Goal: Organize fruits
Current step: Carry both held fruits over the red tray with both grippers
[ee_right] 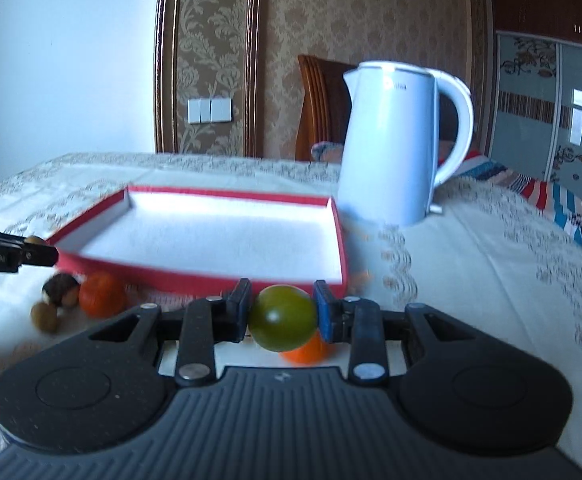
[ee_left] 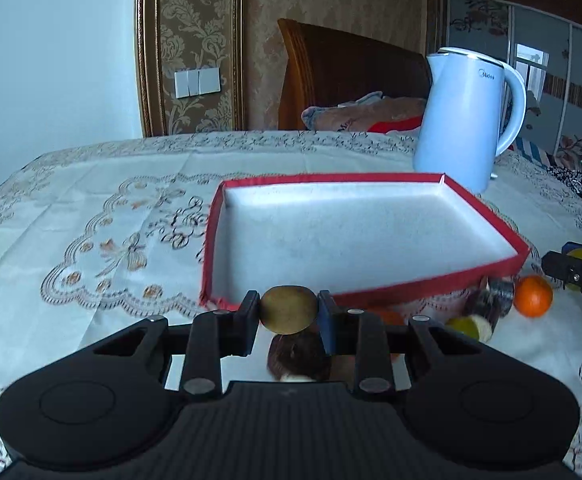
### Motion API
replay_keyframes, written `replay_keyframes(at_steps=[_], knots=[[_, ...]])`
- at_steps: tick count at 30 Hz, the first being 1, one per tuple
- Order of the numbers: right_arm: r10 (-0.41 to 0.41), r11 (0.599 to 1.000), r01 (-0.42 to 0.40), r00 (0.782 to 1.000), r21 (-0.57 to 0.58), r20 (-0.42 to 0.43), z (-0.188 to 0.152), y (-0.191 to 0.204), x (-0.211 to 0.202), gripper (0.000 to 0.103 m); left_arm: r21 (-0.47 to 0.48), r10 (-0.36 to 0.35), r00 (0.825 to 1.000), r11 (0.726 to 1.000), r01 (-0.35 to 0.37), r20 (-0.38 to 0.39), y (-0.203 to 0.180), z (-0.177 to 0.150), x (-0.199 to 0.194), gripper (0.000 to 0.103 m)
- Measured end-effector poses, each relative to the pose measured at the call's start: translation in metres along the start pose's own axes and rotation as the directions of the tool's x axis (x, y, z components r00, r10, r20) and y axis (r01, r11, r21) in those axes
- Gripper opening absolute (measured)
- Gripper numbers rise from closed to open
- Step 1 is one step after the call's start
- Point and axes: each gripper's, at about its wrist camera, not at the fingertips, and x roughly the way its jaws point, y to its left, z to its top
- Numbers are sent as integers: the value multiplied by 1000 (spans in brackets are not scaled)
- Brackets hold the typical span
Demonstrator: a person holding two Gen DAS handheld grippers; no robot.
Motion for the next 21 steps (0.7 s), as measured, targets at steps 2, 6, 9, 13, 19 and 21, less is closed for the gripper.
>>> replay_keyframes(at_steps=[2, 6, 9, 13, 19, 21], knots=[[-4, 1000, 4, 1000, 5, 12, 8, 1, 9, 31, 6, 15, 1000, 1000, -15, 10, -6, 7, 10, 30], [-19, 1000, 19, 1000, -7, 17, 22, 6, 36, 31, -6, 31, 1000, 1000, -31, 7, -11, 22, 33, 30], [-22, 1000, 22, 1000, 1, -6, 31, 9, 62, 31, -18, 54, 999, 998, -54, 2, -13, 31, 50, 30], [-34, 999, 35, 998, 13, -45, 40, 13, 100, 31, -27, 82, 996, 996, -83, -28, -15, 40, 74, 30], [-39, 997, 47, 991, 57, -128, 46, 12, 144, 31, -46, 111, 991, 992, -115, -78, -14, 45, 103, 30], [-37, 997, 47, 988, 64, -150, 46, 10, 155, 31, -51, 123, 988, 990, -128, -89, -12, 45, 109, 30]])
